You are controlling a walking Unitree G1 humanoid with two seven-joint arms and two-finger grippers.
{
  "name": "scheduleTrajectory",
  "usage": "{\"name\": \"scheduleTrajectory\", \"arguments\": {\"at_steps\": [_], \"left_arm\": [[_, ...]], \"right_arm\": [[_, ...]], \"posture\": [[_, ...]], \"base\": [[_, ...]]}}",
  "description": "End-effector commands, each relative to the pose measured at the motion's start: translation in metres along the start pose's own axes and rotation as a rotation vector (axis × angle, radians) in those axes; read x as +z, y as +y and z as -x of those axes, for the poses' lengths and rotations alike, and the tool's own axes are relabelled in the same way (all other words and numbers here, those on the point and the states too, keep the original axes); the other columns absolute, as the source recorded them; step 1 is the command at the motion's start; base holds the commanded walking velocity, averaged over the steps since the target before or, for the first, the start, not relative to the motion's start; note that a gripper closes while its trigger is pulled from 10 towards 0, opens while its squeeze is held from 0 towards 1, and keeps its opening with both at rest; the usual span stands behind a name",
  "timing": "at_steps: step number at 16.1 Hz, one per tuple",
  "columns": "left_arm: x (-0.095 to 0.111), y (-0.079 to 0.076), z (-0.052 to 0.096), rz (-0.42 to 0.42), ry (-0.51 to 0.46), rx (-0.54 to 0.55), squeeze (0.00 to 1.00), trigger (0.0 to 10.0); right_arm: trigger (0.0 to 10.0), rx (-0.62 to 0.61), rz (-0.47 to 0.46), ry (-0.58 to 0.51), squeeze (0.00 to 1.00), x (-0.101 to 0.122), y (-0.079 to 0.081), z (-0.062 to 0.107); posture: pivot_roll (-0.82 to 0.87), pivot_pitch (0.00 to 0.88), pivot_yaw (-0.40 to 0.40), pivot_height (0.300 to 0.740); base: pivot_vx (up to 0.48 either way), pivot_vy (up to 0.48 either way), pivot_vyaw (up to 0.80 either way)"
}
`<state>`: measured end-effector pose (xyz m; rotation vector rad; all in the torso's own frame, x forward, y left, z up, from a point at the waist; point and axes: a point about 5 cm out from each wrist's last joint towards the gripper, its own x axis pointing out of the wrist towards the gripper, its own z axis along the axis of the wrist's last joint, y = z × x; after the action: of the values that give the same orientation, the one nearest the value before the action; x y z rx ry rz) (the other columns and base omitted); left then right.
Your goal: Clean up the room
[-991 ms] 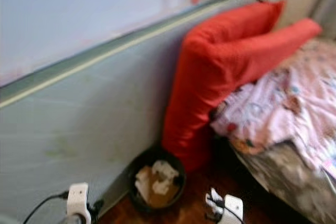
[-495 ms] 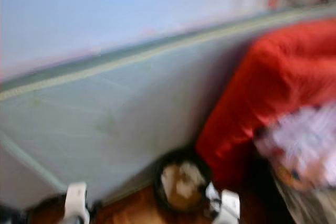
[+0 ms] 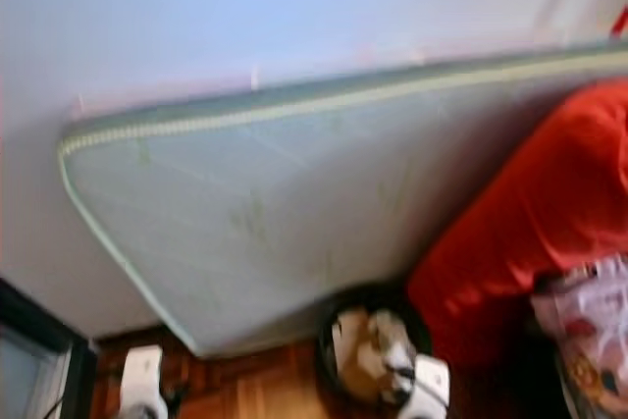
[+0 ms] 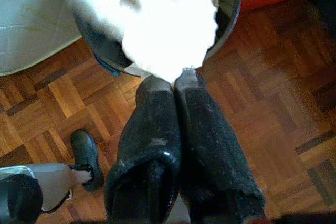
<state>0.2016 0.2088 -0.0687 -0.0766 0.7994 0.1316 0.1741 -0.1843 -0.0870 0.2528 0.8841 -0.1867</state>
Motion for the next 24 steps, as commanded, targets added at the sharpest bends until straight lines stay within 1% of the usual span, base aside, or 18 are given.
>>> {"name": "scheduleTrajectory", "arguments": {"at_steps": [1,10,12,13,14,15,16,18,21,23,24], "left_arm": [[0.001,0.001,0.0,-0.006,-0.001,0.005,0.0,10.0],[0.001,0.0,0.0,0.001,-0.001,0.006,0.0,10.0],[0.0,0.0,0.0,0.003,-0.003,0.0,0.0,10.0],[0.0,0.0,0.0,0.002,-0.004,-0.003,0.0,10.0],[-0.001,-0.001,0.0,-0.001,-0.006,-0.009,0.0,10.0],[-0.001,-0.001,0.0,-0.001,-0.007,-0.011,0.0,10.0],[-0.001,-0.001,0.001,-0.003,-0.011,-0.016,0.0,10.0],[-0.002,-0.002,0.001,-0.003,-0.016,-0.018,0.0,10.0],[-0.002,-0.002,0.002,-0.001,-0.036,-0.029,0.0,10.0],[-0.001,-0.002,0.002,0.003,-0.047,-0.035,0.0,10.0],[-0.001,-0.002,0.002,0.005,-0.052,-0.037,0.0,10.0]], "right_arm": [[10.0,-0.006,0.0,0.002,0.0,0.0,-0.002,0.0],[10.0,0.002,0.018,0.003,0.0,0.001,-0.002,0.0],[10.0,0.035,0.058,-0.009,0.0,0.004,0.003,-0.001],[10.0,0.056,0.076,-0.029,0.0,0.01,0.007,-0.002],[10.0,0.101,0.118,-0.052,0.0,0.017,0.015,-0.004],[10.0,0.116,0.139,-0.055,0.0,0.018,0.018,-0.004],[10.0,0.142,0.171,-0.074,0.0,0.025,0.024,-0.006],[10.0,0.142,0.163,-0.102,0.0,0.033,0.027,-0.007],[10.0,0.156,0.107,-0.146,0.0,0.043,0.031,-0.008],[10.0,0.156,0.108,-0.191,0.0,0.052,0.032,-0.008],[10.0,0.154,0.12,-0.195,0.0,0.054,0.032,-0.008]], "posture": [[0.11,0.034,-0.021,0.74],[0.11,0.024,-0.023,0.74],[0.11,0.02,-0.022,0.74],[0.11,0.018,-0.023,0.74],[0.1,0.016,-0.023,0.74],[0.11,0.015,-0.023,0.74],[0.11,0.012,-0.025,0.74],[0.11,0.009,-0.027,0.74],[0.12,0.01,-0.025,0.74],[0.12,0.018,-0.025,0.74],[0.12,0.02,-0.026,0.74]], "base": [[0.337,0.0,0.0],[0.343,0.0,0.0],[0.0,0.0,0.0],[0.0,0.0,0.0],[0.0,0.0,0.0],[0.0,0.0,0.0],[0.0,0.0,0.0],[0.0,0.0,0.0],[0.0,0.0,0.0],[0.0,0.0,0.0],[0.0,0.0,0.0]]}}
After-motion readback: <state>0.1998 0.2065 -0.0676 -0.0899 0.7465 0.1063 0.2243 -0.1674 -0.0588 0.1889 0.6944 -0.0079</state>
